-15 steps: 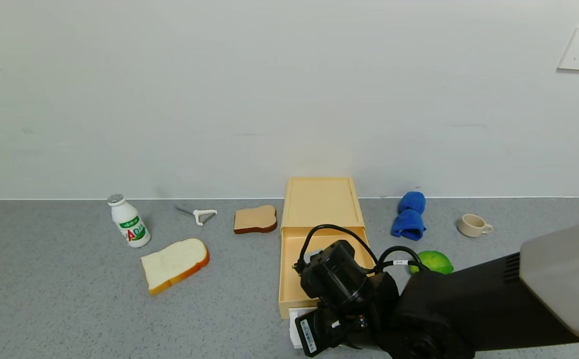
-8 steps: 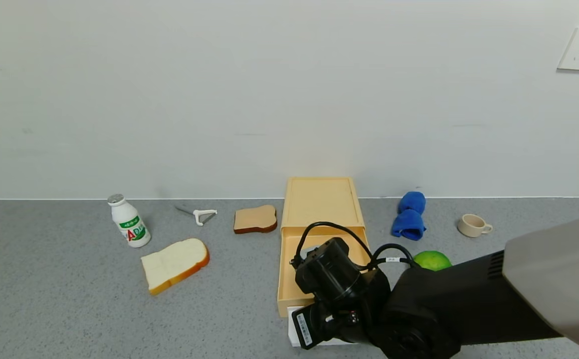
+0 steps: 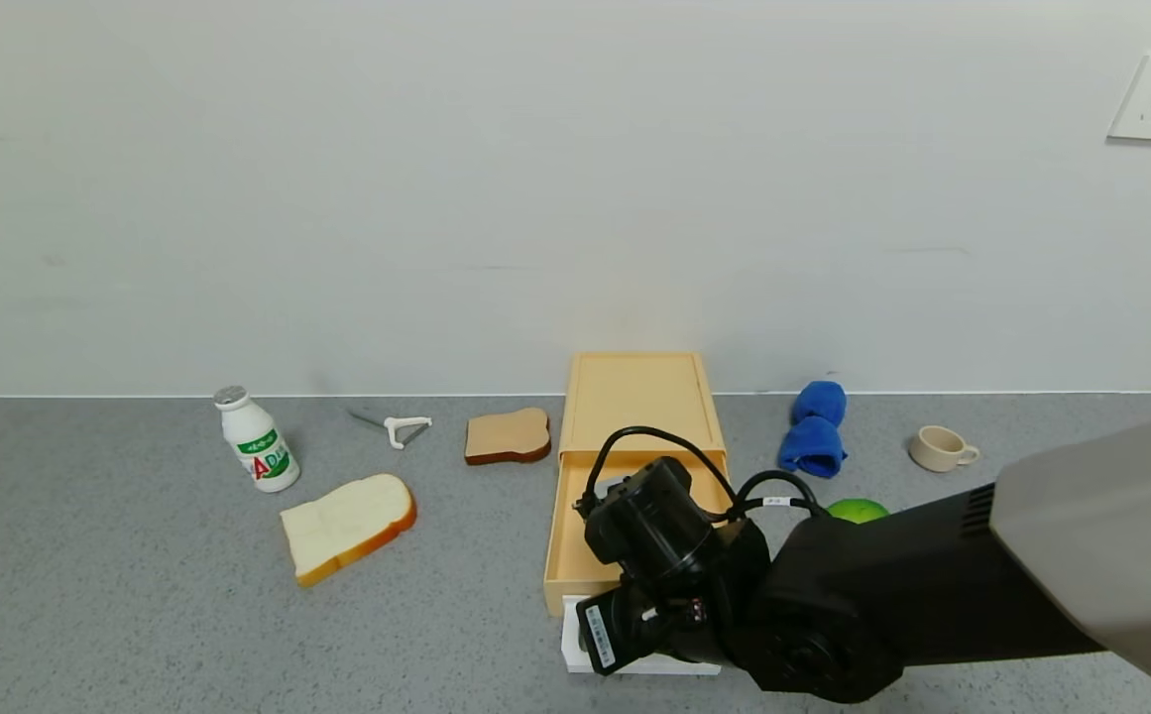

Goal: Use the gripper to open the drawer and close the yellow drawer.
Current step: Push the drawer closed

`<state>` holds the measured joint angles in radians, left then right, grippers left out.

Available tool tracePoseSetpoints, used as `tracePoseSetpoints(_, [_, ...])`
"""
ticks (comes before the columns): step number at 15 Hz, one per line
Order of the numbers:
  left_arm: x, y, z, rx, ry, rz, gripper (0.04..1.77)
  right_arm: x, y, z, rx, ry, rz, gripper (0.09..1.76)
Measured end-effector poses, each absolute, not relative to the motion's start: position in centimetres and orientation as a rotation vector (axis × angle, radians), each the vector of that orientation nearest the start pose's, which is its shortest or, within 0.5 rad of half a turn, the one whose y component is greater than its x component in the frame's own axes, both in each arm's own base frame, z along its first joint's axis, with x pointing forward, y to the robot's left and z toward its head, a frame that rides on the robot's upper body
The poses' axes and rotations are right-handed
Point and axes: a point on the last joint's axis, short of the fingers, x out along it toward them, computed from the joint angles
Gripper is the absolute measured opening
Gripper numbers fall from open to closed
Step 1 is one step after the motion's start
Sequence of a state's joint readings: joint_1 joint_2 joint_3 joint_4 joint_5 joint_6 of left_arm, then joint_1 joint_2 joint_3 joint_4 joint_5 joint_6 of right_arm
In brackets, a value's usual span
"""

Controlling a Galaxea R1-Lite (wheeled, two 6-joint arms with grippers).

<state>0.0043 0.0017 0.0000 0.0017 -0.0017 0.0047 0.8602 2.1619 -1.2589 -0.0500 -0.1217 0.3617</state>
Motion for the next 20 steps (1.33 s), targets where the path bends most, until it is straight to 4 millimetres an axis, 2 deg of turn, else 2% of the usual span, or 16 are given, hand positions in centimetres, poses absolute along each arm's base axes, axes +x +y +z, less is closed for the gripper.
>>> tracePoseSetpoints(4, [-2.27,-0.01,7.54,0.004,0.003,0.003,1.72,27.15,29.99,8.47,-0.077,0.863,0.529,0.11])
tracePoseSetpoints(14, [-2.27,-0.01,7.53,0.005,0.003,0.003,1.72,26.66,29.77,8.88,-0.108,0.947,0.495,0.11])
tracePoseSetpoints(20, [-2.27,-0.01,7.53,0.005,0.003,0.003,1.72,27.05,29.34,8.86,-0.101,0.981,0.458,0.11])
